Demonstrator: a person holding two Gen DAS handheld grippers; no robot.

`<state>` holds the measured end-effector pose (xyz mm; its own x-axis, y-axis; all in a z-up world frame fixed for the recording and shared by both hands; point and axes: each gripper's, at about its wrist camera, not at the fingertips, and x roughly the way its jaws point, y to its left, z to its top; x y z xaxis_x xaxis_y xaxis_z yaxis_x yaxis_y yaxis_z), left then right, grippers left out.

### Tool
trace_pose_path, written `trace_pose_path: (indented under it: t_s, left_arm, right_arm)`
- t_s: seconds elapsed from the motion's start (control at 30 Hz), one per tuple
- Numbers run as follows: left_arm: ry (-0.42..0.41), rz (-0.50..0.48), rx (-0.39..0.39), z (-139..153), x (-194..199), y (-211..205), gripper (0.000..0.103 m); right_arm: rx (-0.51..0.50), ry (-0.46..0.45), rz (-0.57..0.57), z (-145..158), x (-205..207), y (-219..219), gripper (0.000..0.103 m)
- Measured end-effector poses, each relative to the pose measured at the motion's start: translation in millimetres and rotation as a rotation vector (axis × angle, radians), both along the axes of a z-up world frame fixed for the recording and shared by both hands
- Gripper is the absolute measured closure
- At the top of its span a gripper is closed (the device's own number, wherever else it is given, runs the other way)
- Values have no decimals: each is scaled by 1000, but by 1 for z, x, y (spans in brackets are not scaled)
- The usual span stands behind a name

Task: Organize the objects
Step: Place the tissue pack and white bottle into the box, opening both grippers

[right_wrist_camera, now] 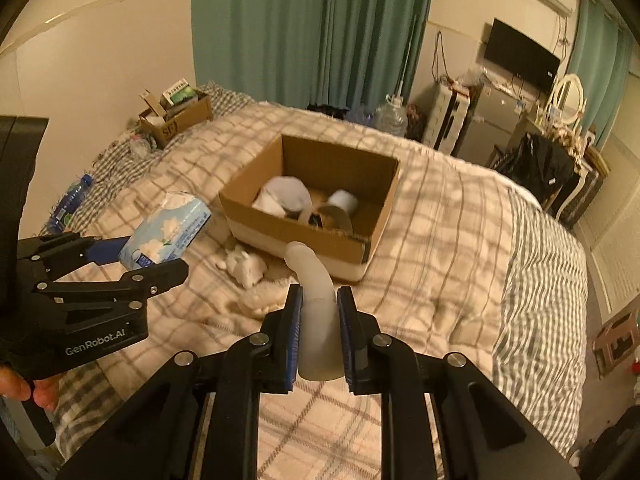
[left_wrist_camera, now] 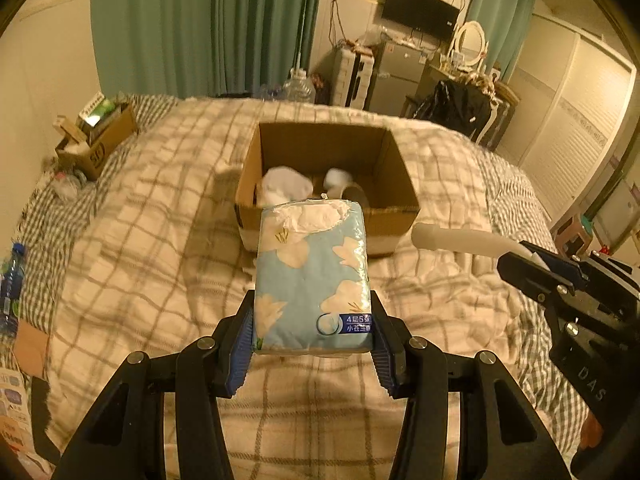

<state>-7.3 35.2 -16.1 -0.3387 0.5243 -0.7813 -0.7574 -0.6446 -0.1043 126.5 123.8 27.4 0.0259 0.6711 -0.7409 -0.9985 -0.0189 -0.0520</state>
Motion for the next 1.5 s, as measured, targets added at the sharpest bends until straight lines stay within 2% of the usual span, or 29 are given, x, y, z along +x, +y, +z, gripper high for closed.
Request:
trace_pose_path:
  t_s: [0.3,0.57,0.87,1.17,1.3,1.33,1.37,1.4,1.43,1.5]
  left_arm:
    - [47,-1,33,32,-25,20,52]
    - [65,-14,35,39,-58,58,52]
    - [62,-40,8,20,-97,108,52]
    - [44,-54,-10,-16,-132,143,51]
    - [41,-64,7,-27,-142,147,48]
    - [36,-63,2,-30,-144,148,42]
    - [32,-57,-9,-33,-146,148,37]
    - [31,-44,-24,-36,-147,146,26]
    - [35,-32,-31,-38,-147,143,18]
    - [45,-20,-35,-40,-146,134,18]
  right_arm:
    - [55,-3,22,29,-2,27,87]
    - [78,-4,30,39,8,78,87]
    - [81,-1,30,32,25,147,87]
    - [52,12,18,-6,39,203,86]
    - [55,49,16,-24,46,214,80]
    - [58,64,10,-28,48,214,68]
    - [60,68,-1,-30,49,214,61]
    - [62,65,-20,-32,53,214,53]
    - [64,67,-35,-32,56,211,50]
    - [62,84,-43,-31,60,204,48]
